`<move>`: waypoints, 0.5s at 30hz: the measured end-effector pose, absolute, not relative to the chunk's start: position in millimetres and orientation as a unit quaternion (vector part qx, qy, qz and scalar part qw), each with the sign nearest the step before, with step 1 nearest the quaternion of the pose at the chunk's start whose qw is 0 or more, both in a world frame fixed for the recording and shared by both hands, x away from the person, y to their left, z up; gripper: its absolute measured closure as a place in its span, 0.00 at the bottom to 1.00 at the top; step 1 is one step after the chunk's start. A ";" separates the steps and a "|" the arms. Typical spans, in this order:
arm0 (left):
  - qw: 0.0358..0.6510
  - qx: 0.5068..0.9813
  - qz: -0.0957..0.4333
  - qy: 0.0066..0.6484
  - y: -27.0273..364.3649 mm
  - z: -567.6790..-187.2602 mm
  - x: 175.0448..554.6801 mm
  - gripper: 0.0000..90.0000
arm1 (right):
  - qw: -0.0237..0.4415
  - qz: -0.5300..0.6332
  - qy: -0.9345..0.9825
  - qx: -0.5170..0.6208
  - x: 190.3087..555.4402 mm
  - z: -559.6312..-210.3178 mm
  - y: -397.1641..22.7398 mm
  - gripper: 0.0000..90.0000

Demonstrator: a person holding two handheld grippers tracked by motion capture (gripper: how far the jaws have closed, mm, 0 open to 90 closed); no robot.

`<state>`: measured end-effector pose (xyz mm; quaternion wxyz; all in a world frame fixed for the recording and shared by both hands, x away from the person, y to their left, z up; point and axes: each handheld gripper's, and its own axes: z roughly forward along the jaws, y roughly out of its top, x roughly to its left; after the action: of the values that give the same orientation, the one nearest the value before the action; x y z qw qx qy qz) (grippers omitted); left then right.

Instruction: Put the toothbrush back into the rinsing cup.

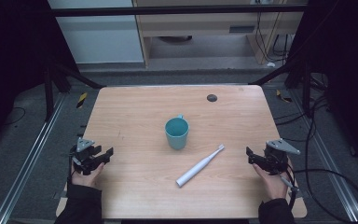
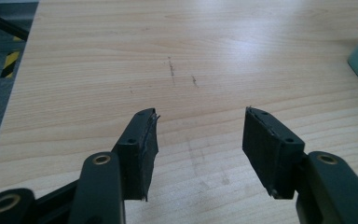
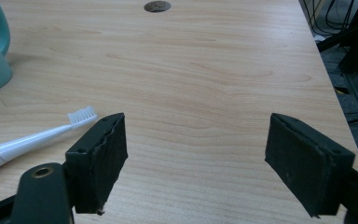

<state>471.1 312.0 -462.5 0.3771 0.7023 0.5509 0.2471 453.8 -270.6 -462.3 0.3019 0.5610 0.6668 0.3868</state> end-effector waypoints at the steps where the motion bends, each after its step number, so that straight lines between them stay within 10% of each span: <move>1: 0.377 0.705 0.247 0.548 311.7 -462.7 470.9 0.50 | 0.299 0.386 0.670 0.560 453.8 -462.2 -269.7 0.25; 15: 0.366 0.720 0.246 0.535 306.8 -464.5 470.8 0.50 | 0.244 0.402 0.724 0.505 447.8 -448.4 -234.3 0.49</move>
<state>470.8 306.8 -464.5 0.3664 0.7201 0.5353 0.2461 447.8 -234.3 -448.4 0.2442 0.5054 0.7235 0.4017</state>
